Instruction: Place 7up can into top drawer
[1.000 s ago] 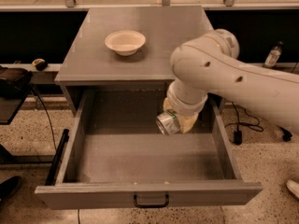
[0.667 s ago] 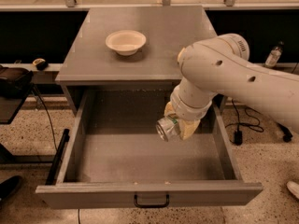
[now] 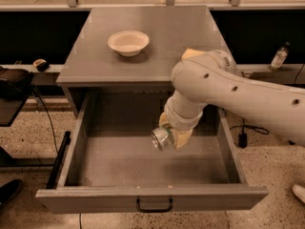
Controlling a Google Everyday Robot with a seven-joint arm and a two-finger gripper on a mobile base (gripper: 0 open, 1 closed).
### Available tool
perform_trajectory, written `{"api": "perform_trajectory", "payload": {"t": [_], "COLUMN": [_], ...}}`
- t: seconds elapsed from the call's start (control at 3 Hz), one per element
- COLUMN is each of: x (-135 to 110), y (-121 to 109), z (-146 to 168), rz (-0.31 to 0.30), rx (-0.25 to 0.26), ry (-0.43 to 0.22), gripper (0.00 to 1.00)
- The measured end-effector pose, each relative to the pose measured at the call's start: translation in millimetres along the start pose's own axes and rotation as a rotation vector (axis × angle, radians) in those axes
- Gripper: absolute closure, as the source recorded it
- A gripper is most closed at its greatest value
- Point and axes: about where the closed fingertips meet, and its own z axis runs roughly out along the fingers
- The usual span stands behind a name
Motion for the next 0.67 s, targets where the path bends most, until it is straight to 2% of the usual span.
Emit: {"api": "perform_trajectory", "payload": {"t": [0.33,0.67], "x": [-17.1,-31.9], "y": [3.2,4.0], "z": [60.9,95.6], "rz": [-0.020,-0.039], "rx": [-0.042,-0.057], "ry": [-0.074,-0.152], "gripper": [1.00,0.82]}}
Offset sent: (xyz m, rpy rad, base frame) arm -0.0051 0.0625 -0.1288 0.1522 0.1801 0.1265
